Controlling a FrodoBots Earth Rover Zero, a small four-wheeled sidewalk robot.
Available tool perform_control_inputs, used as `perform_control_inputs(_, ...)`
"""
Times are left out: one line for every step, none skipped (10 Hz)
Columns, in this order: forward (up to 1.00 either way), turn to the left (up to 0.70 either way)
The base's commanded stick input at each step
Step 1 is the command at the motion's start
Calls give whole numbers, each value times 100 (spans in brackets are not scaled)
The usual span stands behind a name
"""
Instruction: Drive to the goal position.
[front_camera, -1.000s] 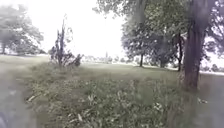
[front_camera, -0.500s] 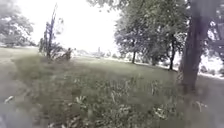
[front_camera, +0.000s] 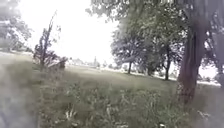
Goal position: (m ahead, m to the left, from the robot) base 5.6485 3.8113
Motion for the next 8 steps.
perform_control_inputs(50, 0)
perform_control_inputs(50, 0)
perform_control_inputs(50, 0)
perform_control_inputs(50, 0)
perform_control_inputs(50, 0)
perform_control_inputs(50, 0)
perform_control_inputs(50, 0)
perform_control_inputs(50, 0)
